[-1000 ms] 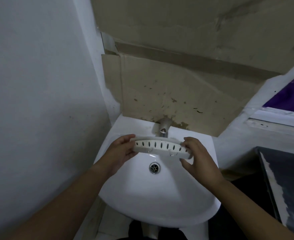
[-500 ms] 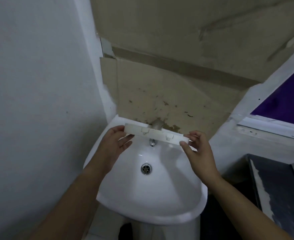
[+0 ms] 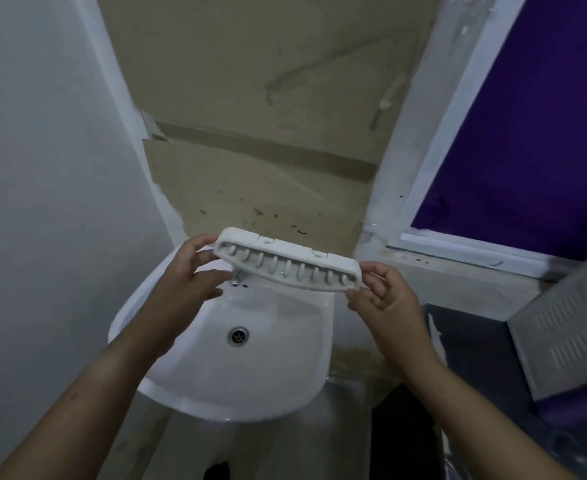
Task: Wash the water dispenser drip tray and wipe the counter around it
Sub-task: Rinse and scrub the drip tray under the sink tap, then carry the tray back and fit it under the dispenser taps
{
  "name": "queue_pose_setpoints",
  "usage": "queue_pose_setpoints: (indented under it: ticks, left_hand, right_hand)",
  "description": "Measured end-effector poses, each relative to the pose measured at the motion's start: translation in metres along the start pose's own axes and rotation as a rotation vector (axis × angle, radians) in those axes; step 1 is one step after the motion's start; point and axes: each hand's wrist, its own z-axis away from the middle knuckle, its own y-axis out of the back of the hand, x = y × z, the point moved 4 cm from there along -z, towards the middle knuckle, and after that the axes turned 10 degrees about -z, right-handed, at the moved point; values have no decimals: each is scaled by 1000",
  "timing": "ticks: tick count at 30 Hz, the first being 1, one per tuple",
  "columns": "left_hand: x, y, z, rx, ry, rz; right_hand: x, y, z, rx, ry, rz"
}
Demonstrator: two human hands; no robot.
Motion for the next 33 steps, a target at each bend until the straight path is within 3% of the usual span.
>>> queue_pose_setpoints:
  ticks: [10,13,16,33]
  left_hand:
    - [35,-91,84,-21,-120,-101]
    - [39,-115,97,-115,-176,-214]
    - [37,-134,106,-270,-217,-339]
    - [-13,-277,186,-469,-123,-276]
  right_hand:
    - [-29,106,83,26,-10,-34]
    - [-33,132,108,62,6,-18]
    - [-30,160,133,214,-22,-130]
    - [5,287,238,437,-222,28]
